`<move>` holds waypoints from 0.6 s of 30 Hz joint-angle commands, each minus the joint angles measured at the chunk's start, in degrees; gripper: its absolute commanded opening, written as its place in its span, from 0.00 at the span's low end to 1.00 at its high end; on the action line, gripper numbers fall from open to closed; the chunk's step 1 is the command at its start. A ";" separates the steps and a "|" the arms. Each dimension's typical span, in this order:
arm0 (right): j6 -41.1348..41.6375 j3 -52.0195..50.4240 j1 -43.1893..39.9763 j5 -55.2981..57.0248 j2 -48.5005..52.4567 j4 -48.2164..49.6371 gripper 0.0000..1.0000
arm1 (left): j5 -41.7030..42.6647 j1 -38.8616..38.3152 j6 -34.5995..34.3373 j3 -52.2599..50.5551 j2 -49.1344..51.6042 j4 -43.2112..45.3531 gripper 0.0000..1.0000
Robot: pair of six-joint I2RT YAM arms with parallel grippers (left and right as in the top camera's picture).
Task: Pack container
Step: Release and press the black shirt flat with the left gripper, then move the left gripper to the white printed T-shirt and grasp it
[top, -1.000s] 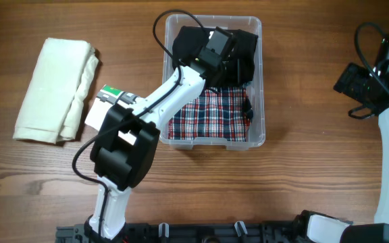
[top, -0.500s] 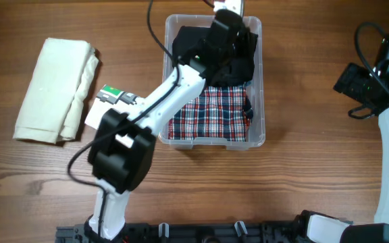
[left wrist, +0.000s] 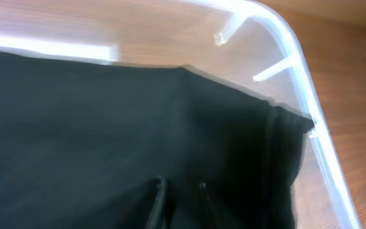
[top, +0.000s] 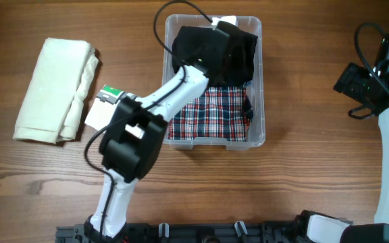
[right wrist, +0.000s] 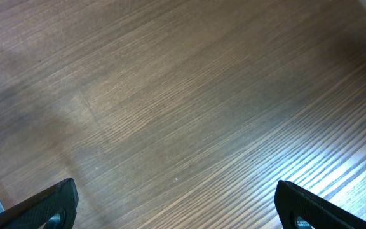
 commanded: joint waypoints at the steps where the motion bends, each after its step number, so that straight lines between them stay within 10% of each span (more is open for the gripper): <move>1: -0.07 0.96 -0.02 0.96 -0.52 0.20 1.00 | -1.05 4.00 0.24 0.22 -13.97 -8.48 0.07; 14: -0.07 0.96 -0.02 0.96 -0.52 0.20 1.00 | -5.51 18.49 -1.99 0.07 -40.83 -55.34 0.06; 18: -0.02 0.96 -0.02 0.96 -0.52 0.20 1.00 | -5.53 24.48 -7.85 -5.73 -40.39 -63.89 0.22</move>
